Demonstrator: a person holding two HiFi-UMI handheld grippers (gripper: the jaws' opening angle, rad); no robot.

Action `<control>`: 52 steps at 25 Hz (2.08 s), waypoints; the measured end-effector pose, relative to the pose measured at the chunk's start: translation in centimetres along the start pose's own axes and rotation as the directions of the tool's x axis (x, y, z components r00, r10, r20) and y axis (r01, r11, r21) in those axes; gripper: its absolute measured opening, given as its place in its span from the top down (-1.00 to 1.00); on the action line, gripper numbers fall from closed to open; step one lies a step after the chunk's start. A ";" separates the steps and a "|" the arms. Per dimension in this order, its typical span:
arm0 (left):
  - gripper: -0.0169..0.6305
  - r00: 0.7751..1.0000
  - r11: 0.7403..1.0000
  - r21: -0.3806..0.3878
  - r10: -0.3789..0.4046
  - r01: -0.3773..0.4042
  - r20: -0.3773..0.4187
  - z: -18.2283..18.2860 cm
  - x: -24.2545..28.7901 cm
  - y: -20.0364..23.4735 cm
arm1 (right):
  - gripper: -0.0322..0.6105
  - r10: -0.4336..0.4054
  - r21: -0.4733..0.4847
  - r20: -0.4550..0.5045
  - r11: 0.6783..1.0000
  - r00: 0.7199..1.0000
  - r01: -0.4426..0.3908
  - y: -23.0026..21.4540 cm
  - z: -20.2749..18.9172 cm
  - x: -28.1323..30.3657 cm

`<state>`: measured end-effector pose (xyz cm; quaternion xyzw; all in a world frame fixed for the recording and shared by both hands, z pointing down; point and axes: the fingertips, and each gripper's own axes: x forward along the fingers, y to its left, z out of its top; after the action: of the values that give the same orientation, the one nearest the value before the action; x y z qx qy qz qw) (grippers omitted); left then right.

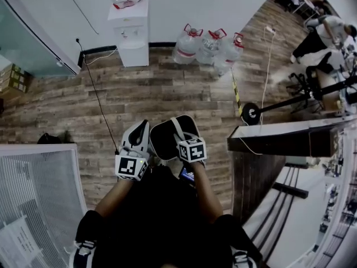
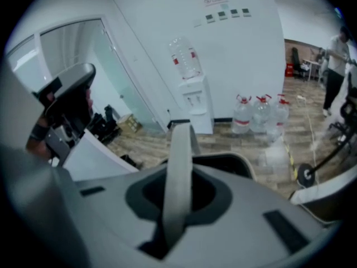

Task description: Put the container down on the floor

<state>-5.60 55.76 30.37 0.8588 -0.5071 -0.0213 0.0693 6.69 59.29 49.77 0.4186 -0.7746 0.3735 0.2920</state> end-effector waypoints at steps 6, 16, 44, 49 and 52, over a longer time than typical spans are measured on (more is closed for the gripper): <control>0.88 1.000 0.999 0.019 0.029 -0.029 0.005 0.2 1.7 0.6 | 0.72 -0.004 -0.034 -0.019 0.999 1.000 0.004 -2.3 1.2 0.5; 0.88 0.999 0.999 -0.022 0.026 -0.027 -0.033 -1.3 9.1 5.0 | 0.72 -0.017 0.000 -0.040 1.000 0.999 0.017 -6.1 5.1 3.4; 0.88 0.999 0.998 -0.046 -0.036 0.034 -0.039 1.8 28.8 25.9 | 0.72 -0.033 -0.050 -0.028 0.998 0.999 0.031 -10.2 28.0 18.1; 0.88 0.999 0.998 -0.059 0.028 -0.030 -0.040 2.0 30.0 28.1 | 0.72 -0.010 -0.112 -0.053 0.994 0.999 0.004 -11.0 31.3 20.1; 0.88 0.997 0.997 -0.048 0.064 -0.066 -0.041 1.6 31.2 29.0 | 0.73 0.013 -0.144 -0.071 0.989 0.997 -0.023 -11.6 32.7 21.3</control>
<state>-15.81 14.55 33.91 0.8401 -0.5327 -0.0146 0.1012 1.98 18.94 51.93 0.3759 -0.7927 0.3334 0.3453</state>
